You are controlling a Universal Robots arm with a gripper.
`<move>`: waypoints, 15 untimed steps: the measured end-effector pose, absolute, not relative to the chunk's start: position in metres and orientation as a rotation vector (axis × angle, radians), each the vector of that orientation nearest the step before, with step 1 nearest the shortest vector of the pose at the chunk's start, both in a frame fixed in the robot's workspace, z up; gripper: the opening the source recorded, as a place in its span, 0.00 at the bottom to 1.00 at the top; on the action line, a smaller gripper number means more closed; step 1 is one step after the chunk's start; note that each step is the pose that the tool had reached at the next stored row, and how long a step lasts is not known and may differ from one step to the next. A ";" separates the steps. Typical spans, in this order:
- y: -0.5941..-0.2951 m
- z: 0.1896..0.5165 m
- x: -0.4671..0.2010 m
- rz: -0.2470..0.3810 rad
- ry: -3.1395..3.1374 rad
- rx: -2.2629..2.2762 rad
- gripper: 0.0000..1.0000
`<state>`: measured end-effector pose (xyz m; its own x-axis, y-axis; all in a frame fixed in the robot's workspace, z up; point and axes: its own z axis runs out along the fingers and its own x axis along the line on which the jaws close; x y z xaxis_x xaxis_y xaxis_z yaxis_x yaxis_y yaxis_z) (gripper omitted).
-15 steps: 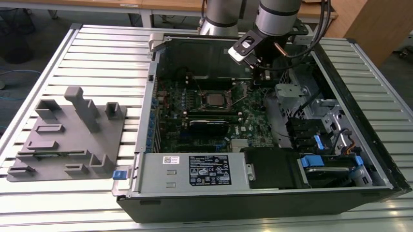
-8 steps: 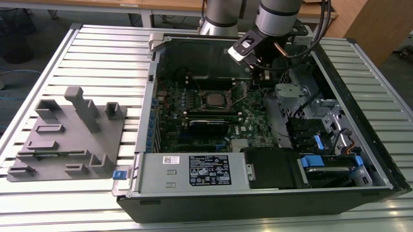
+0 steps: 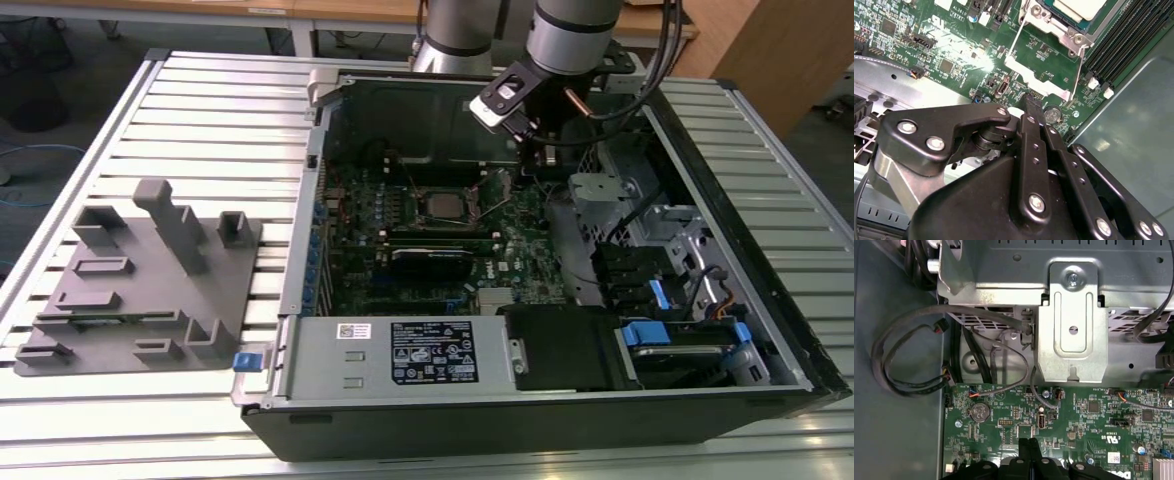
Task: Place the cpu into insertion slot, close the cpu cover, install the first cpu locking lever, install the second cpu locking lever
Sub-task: 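Close the cpu cover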
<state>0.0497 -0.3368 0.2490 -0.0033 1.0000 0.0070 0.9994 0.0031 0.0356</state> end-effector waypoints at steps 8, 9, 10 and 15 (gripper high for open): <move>-0.337 0.249 0.043 0.047 2.210 2.204 0.11; -0.337 0.249 0.041 0.047 2.210 2.204 0.11; -0.336 0.249 0.040 0.047 2.211 2.203 0.11; -0.335 0.249 0.033 0.047 2.210 2.203 0.11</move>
